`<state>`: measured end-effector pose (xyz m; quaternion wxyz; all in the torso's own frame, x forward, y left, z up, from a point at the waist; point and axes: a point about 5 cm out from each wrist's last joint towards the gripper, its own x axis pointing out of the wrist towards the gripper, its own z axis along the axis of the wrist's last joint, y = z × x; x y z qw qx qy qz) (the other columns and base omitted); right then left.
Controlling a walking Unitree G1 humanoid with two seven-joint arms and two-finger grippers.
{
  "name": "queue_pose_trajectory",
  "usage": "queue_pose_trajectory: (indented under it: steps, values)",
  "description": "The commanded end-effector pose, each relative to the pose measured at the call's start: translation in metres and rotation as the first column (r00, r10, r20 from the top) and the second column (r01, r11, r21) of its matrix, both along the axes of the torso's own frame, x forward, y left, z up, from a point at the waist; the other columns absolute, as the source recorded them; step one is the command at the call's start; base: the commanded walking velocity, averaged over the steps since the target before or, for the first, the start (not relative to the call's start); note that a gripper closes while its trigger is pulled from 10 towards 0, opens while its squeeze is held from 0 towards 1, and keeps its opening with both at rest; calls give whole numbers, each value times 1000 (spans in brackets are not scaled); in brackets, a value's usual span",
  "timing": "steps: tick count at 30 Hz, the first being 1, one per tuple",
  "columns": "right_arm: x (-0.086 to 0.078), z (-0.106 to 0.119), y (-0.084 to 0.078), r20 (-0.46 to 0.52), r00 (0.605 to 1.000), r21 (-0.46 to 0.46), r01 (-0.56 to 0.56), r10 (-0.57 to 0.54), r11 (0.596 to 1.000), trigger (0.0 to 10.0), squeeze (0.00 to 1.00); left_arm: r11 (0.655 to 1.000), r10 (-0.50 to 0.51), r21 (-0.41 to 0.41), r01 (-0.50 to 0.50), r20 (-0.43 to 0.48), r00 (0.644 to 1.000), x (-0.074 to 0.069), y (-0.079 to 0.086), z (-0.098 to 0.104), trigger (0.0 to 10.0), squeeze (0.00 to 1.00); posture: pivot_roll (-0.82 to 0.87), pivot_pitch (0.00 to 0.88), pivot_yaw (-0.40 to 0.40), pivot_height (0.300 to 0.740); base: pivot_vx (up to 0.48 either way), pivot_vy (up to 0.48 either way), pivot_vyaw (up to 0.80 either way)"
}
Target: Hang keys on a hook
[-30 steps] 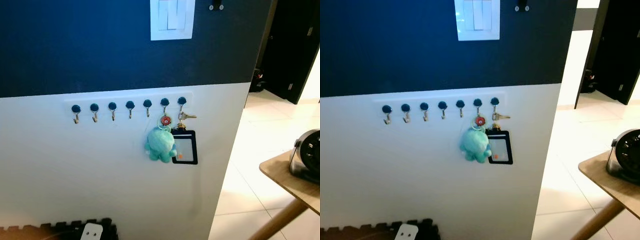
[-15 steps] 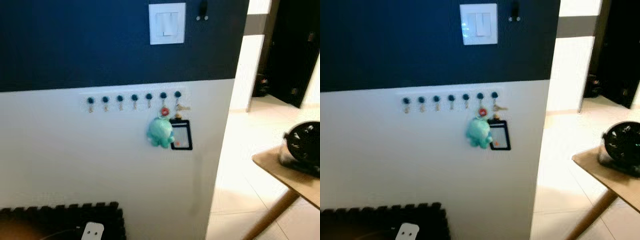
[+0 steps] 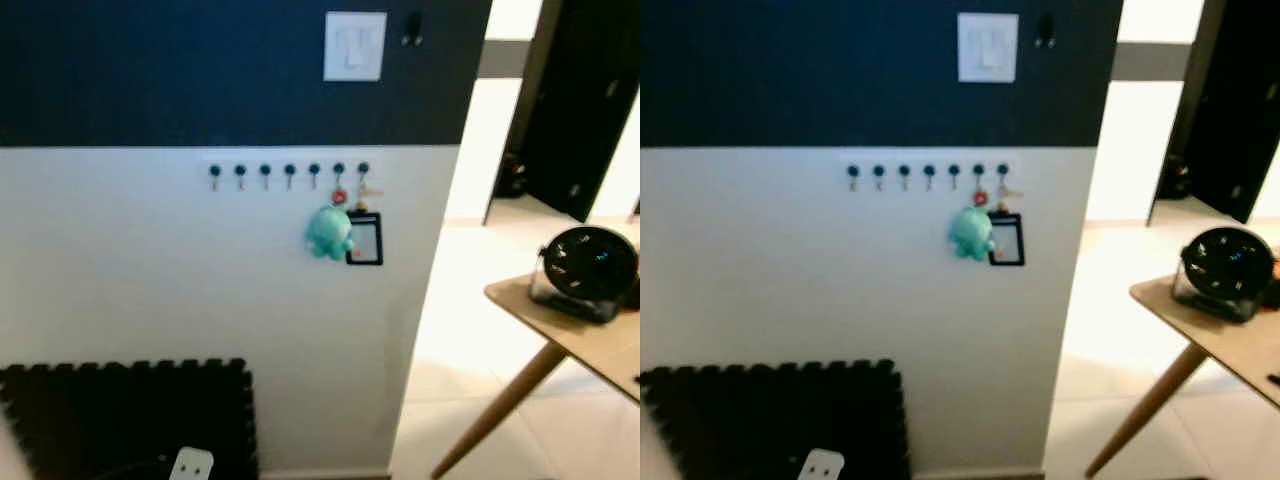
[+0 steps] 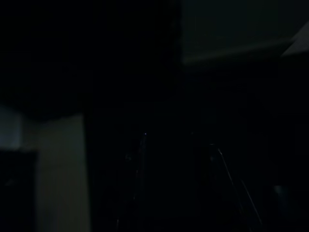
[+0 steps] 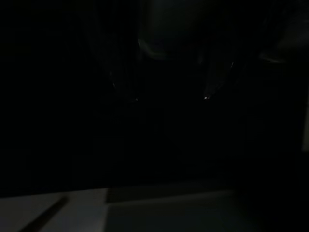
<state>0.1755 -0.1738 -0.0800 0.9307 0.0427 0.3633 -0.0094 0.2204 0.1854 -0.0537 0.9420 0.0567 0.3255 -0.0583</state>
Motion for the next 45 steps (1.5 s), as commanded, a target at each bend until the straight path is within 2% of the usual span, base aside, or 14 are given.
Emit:
queue_pose_trajectory:
  steps: [1,4,12,28,45]
  values:
    - [-3,-1,-1,-9,1000,2,5,-5,1000,10000,0,1000,-16,14,16,2,1000,1,2,1,10000,0,43,38,45,740,0,0,0]
    - [-3,-2,-1,-11,1000,2,7,-7,1000,10000,0,999,-27,19,27,14,1000,3,1,3,10000,0,43,44,47,740,0,0,0]
    - [-4,-2,-4,-15,1000,-2,15,-15,1000,10000,0,999,-38,18,38,11,999,4,-3,2,10000,0,41,48,47,740,0,-458,0]
    - [0,0,-3,-7,1000,19,-6,6,1000,10000,0,1000,-14,3,14,32,999,2,-5,2,10000,0,45,48,32,740,0,0,0]
    - [0,0,-4,-4,1000,21,-7,7,1000,10000,0,999,-16,-32,19,82,997,6,-10,6,10000,0,42,46,32,740,0,0,-792]
